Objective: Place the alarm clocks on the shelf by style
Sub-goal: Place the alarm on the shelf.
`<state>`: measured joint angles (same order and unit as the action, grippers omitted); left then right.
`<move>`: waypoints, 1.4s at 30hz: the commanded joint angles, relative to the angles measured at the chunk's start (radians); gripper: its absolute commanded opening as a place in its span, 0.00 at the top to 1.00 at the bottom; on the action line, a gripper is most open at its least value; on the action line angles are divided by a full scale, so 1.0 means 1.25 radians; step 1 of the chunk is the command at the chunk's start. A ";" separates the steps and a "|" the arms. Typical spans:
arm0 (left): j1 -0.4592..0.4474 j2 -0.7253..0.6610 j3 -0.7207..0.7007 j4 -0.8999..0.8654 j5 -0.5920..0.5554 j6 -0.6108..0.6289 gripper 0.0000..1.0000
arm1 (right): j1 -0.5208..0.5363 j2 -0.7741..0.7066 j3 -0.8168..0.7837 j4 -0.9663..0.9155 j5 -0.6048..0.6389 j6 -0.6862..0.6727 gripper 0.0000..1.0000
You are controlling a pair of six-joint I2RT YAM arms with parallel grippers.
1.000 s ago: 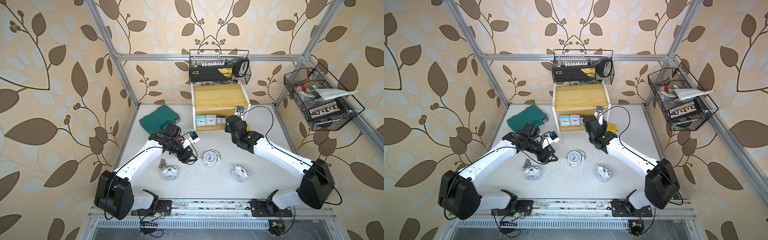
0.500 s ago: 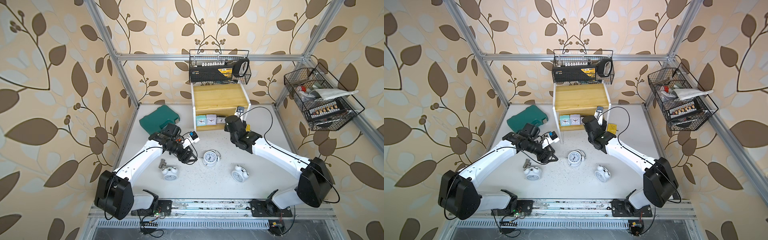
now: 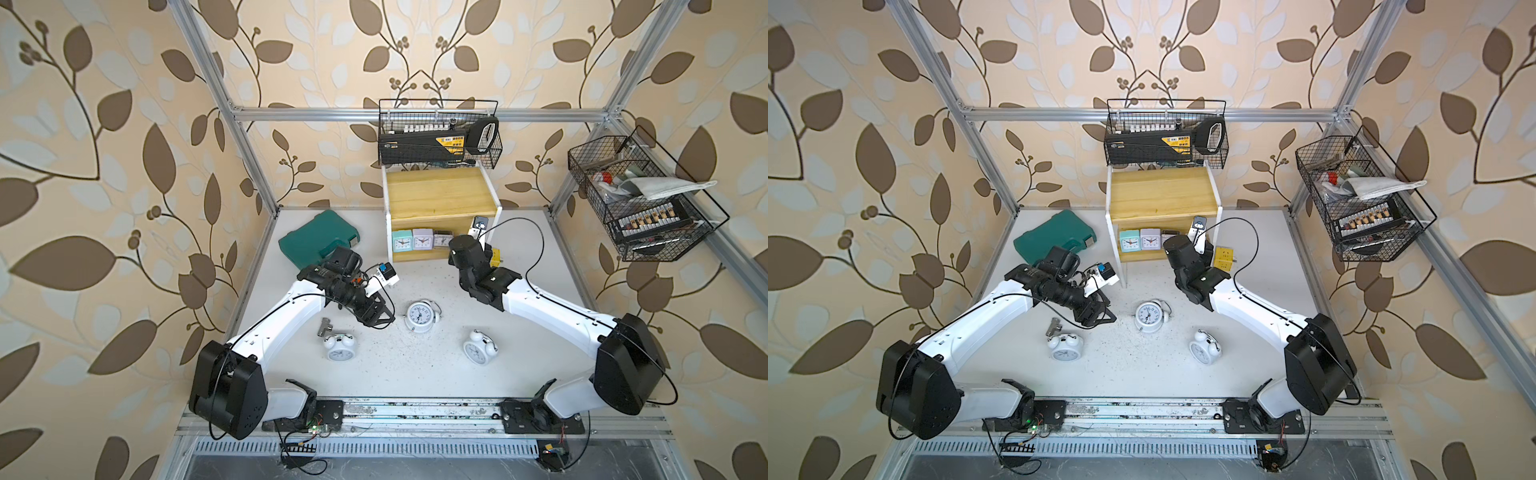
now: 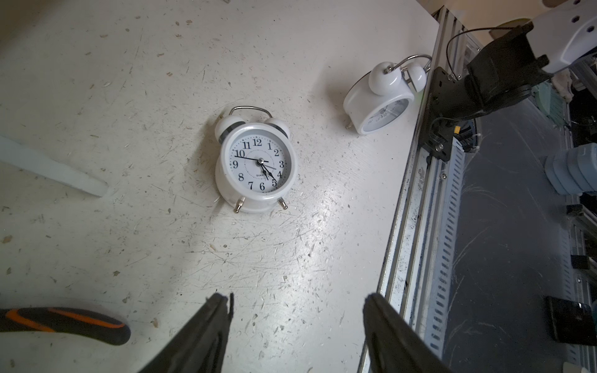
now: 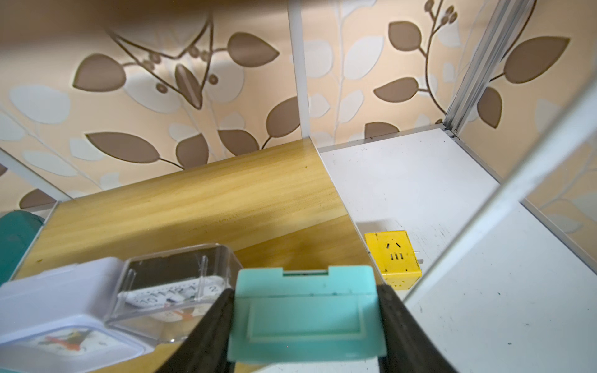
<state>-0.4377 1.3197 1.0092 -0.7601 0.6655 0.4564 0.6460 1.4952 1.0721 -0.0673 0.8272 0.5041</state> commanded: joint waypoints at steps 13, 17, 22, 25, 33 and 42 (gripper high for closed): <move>0.006 -0.019 0.009 -0.012 0.032 0.005 0.31 | 0.004 0.017 -0.031 0.047 0.033 -0.029 0.48; 0.006 -0.020 0.009 -0.012 0.031 0.005 0.31 | 0.004 0.027 -0.030 0.070 0.027 -0.037 0.48; 0.007 -0.020 0.009 -0.012 0.031 0.005 0.31 | 0.004 0.040 -0.029 0.098 0.032 -0.048 0.48; 0.007 -0.020 0.008 -0.012 0.032 0.005 0.31 | 0.004 0.047 -0.028 0.111 0.041 -0.053 0.48; 0.007 -0.018 0.006 -0.012 0.033 0.007 0.31 | 0.007 0.043 -0.038 0.126 0.061 -0.056 0.40; 0.007 -0.016 0.006 -0.012 0.035 0.010 0.31 | 0.017 0.027 -0.042 0.125 0.071 -0.059 0.30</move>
<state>-0.4377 1.3197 1.0092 -0.7605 0.6659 0.4568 0.6594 1.5410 1.0355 0.0723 0.8883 0.4431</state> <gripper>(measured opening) 0.692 0.695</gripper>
